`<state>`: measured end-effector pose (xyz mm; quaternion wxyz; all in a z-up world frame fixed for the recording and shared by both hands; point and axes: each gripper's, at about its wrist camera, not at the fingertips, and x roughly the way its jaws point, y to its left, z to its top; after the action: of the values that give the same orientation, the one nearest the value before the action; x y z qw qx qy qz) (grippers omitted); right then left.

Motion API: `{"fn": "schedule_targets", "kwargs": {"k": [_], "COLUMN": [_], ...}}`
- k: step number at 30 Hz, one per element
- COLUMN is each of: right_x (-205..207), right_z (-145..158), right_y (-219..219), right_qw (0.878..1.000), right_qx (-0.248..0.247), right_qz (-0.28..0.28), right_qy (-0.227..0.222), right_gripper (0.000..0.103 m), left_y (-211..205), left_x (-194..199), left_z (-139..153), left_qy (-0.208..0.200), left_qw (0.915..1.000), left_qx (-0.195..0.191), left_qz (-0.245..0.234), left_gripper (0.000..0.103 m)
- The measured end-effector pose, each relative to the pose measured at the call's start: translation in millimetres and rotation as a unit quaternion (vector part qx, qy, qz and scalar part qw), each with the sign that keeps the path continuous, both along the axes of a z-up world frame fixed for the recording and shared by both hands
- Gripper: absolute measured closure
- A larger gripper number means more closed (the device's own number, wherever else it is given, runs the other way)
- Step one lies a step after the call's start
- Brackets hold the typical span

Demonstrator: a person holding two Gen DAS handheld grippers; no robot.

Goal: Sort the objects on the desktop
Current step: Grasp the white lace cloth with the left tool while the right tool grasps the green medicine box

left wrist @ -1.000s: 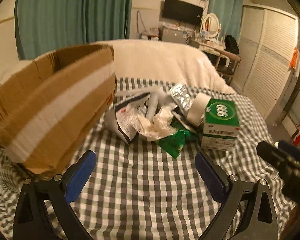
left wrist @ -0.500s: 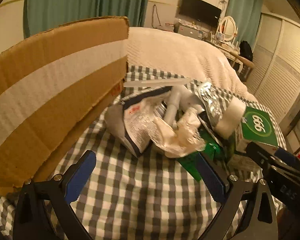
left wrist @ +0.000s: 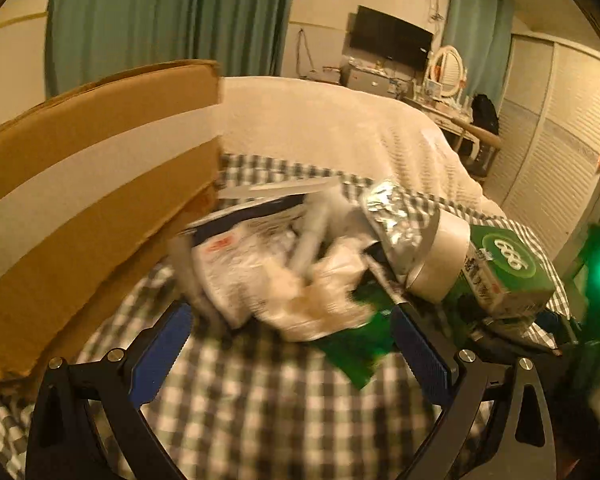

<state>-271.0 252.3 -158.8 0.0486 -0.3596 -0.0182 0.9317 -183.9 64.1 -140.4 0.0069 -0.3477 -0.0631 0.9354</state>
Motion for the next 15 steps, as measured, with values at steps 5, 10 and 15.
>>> {"fn": "schedule_targets", "kwargs": {"k": [5, 10, 15], "right_x": [2.7, 2.3, -1.4], "right_z": [7.3, 6.5, 7.2], "right_y": [27.7, 41.6, 41.7], "right_qw": [0.999, 0.998, 0.998], "right_qx": [-0.031, -0.062, -0.063], "right_qz": [-0.014, -0.018, -0.015], "right_qy": [0.016, 0.019, 0.023], "right_gripper": [0.023, 0.021, 0.012], "left_y": [17.4, 6.9, 5.3], "left_x": [-24.7, -39.7, -41.8], "left_z": [-7.5, -20.6, -29.4], "left_qy": [-0.004, -0.014, -0.029], "left_qw": [0.9997, 0.9999, 0.9995], "left_qx": [-0.022, -0.005, -0.003], "left_qz": [-0.006, 0.006, -0.012], "left_gripper": [0.001, 0.024, 0.072]}}
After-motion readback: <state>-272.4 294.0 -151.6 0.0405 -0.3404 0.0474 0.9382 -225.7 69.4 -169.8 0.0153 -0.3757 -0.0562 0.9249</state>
